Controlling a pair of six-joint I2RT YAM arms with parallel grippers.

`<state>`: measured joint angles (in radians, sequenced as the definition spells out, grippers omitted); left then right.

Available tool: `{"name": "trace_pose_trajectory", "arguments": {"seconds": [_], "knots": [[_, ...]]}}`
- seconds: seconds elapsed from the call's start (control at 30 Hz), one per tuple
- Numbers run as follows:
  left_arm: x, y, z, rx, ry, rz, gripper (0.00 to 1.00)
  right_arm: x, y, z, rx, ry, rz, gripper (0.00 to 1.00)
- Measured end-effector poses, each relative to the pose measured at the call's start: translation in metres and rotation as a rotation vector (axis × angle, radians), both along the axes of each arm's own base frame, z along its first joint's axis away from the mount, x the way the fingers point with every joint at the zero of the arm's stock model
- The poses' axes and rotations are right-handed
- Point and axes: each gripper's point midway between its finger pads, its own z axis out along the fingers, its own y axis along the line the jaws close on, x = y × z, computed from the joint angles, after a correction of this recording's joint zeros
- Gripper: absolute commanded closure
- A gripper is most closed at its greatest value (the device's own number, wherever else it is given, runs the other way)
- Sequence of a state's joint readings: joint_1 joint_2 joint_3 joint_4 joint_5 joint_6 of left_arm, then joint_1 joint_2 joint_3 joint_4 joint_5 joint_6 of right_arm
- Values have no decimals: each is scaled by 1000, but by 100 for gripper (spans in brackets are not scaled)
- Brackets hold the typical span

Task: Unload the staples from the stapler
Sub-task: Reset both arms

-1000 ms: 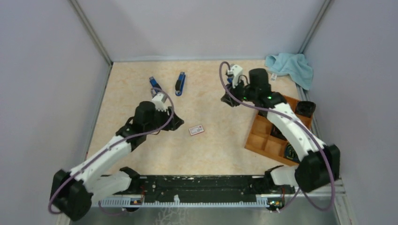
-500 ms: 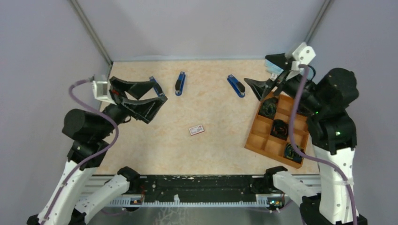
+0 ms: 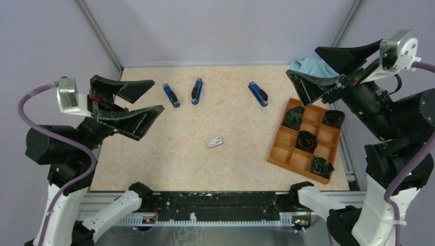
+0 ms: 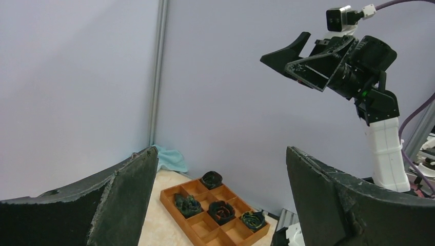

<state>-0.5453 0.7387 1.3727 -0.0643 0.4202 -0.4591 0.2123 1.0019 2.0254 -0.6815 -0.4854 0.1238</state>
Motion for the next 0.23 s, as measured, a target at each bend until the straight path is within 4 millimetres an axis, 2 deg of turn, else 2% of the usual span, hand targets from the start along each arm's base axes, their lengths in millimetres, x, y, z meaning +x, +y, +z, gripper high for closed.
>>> {"name": "trace_pose_trajectory", "arguments": {"seconds": [0.23], "knots": [[-13, 8, 14, -7, -19, 0, 0, 6, 0, 15, 42, 7, -3, 1]]}}
